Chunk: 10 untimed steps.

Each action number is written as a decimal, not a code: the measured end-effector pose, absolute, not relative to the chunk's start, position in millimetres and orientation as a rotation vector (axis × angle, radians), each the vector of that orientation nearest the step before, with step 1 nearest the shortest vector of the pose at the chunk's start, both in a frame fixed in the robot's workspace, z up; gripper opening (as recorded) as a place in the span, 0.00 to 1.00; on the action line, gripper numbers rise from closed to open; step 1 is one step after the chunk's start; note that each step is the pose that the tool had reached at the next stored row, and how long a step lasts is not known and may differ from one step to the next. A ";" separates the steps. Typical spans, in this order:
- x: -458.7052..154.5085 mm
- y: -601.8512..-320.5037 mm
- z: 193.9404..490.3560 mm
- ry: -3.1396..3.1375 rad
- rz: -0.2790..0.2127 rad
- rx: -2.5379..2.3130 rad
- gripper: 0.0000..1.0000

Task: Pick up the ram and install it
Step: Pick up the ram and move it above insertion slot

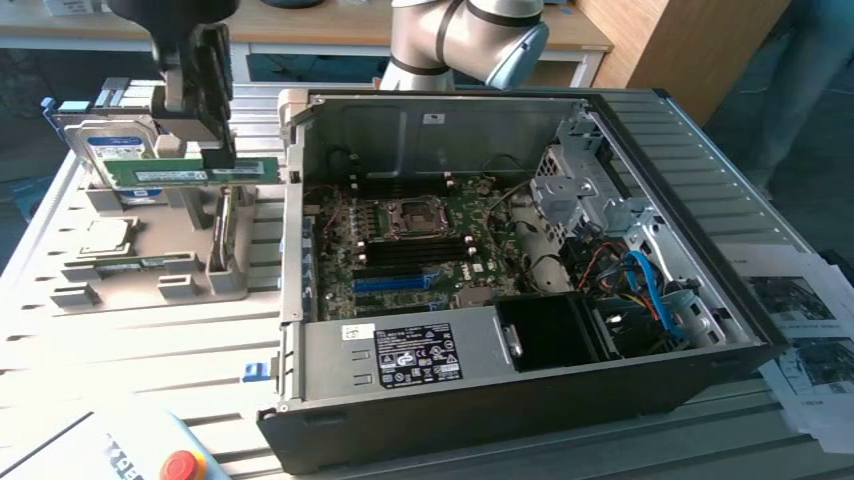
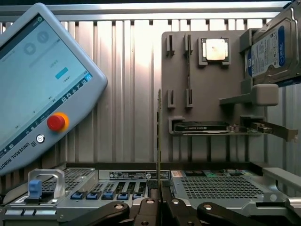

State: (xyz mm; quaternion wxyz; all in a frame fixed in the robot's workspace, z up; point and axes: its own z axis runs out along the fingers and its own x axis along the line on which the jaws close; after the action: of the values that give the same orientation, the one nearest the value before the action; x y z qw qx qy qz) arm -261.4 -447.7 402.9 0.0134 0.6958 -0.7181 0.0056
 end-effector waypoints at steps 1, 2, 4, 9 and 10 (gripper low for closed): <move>-259.4 -448.2 402.9 -2.237 0.017 2.167 0.12; -257.2 -448.8 402.9 -2.237 0.017 2.167 0.12; -253.1 -449.8 402.9 -2.237 0.017 2.167 0.12; -242.3 -452.2 402.9 -2.237 0.017 2.167 0.12; -240.1 -452.6 402.9 -2.237 0.017 2.167 0.12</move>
State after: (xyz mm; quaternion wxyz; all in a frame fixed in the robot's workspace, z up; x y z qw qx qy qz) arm -240.1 -452.6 402.9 0.0134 0.6958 -0.7181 0.0056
